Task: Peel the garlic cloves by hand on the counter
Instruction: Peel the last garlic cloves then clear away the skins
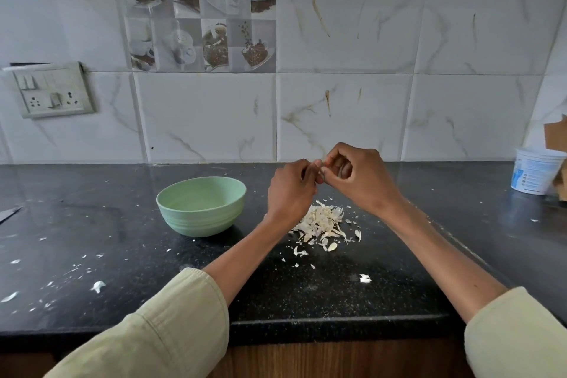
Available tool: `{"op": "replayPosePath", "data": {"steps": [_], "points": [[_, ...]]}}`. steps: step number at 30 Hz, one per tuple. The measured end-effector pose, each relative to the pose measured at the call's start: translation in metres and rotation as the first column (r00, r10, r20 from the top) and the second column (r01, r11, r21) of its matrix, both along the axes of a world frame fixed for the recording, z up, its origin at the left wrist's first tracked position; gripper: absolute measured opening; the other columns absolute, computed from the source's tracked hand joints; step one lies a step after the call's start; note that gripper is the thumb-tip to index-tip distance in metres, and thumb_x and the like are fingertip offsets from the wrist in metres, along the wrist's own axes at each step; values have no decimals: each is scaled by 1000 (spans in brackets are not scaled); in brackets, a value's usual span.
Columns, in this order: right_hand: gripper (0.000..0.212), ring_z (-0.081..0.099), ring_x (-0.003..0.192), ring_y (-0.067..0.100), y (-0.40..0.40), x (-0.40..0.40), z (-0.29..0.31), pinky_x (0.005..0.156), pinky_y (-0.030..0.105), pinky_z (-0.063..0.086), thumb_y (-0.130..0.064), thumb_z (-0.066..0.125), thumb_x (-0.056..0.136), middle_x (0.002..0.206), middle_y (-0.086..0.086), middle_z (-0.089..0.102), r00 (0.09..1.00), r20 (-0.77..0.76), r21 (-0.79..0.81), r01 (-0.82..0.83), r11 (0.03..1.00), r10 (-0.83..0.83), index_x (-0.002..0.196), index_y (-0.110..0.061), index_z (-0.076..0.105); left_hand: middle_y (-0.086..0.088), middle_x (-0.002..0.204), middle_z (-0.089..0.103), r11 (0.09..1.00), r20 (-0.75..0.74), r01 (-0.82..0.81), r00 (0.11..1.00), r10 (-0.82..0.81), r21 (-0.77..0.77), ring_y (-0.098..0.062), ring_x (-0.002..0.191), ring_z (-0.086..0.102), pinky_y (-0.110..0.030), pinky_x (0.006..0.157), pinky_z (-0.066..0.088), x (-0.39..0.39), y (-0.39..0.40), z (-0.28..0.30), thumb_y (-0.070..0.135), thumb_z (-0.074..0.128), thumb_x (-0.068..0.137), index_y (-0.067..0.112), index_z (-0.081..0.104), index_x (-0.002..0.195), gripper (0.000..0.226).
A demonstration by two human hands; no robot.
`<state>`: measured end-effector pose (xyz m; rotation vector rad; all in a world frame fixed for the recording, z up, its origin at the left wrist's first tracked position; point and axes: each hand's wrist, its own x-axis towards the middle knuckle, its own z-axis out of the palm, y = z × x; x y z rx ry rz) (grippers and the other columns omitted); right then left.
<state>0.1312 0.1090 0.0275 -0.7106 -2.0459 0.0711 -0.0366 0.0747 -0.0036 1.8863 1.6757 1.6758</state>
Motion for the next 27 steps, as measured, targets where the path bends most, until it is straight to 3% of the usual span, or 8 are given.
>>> {"op": "replayPosePath", "data": {"steps": [5,11,15,27], "points": [[17,69,66,11,-3,0,0,67,35,61,-25,83,87,83,-12,74,999,2,-2,-35,999,35,100,-19,74,2,63,71,1000,63,17,998,-17,-13,-18,46,67,-46,60,61,1,-4,1,46,49,111,22,66,77,45],[17,69,66,8,0,-1,0,68,39,61,-23,85,87,88,-19,74,999,49,84,3,996,-7,101,-26,75,1,66,74,998,111,49,993,-44,-41,-19,48,70,-43,63,62,2,-6,3,44,48,111,17,69,80,46],[12,70,68,5,0,-1,-1,69,36,61,-28,84,89,85,-19,74,998,49,112,27,993,-33,100,-25,79,3,67,76,997,127,65,990,-58,-49,-19,48,70,-34,57,55,4,-9,4,45,48,111,17,71,81,47],[8,72,72,3,1,0,0,71,25,60,-15,86,87,79,-13,76,999,33,102,9,995,-13,94,-19,82,8,71,75,1000,-40,1,999,0,9,-10,49,69,-41,64,61,6,-12,4,35,44,113,22,67,85,38]]}}
